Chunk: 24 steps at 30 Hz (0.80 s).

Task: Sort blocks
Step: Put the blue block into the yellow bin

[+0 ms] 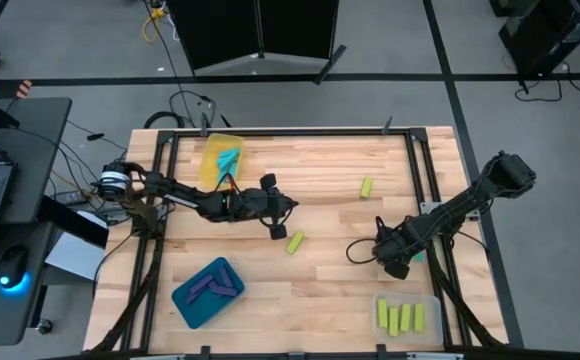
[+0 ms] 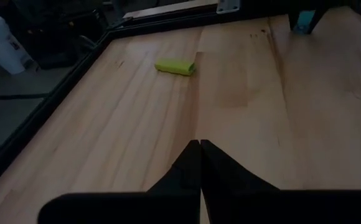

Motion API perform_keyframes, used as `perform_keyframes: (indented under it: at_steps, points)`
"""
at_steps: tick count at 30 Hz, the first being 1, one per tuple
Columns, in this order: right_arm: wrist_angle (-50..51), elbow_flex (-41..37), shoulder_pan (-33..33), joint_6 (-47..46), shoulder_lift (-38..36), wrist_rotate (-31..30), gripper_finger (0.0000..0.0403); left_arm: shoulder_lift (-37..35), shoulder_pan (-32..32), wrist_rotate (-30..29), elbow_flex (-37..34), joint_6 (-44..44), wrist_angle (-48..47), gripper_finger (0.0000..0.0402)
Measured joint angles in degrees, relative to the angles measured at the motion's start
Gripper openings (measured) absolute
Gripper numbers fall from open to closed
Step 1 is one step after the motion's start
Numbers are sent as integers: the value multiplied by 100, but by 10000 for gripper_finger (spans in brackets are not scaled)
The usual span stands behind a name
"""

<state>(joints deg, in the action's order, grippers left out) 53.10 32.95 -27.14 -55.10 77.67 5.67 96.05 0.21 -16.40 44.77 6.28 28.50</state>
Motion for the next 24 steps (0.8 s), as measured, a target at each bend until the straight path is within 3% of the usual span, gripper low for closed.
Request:
perform_keyframes:
  at_steps: [4, 10, 17, 21, 24]
  points:
    - [-11, 18, -1, 128, 1, -1, 110, 0, -42, 280, -132, -72, 391, 8]
    - [-217, 493, -5, 434, 21, -473, 110, 0, -113, 737, -935, -290, 2246, 8]
    - [-2032, 919, 94, 1869, 20, -2307, 110, 0, -113, 1254, -1712, -659, 3877, 8]
    - [-3716, 927, 224, 3199, 21, -3649, 110, 0, -156, 1500, -1815, -653, 4180, 11]
    - [-5060, 927, 377, 4357, 20, -4108, 110, 0, -245, 1663, -1749, -658, 4196, 28]
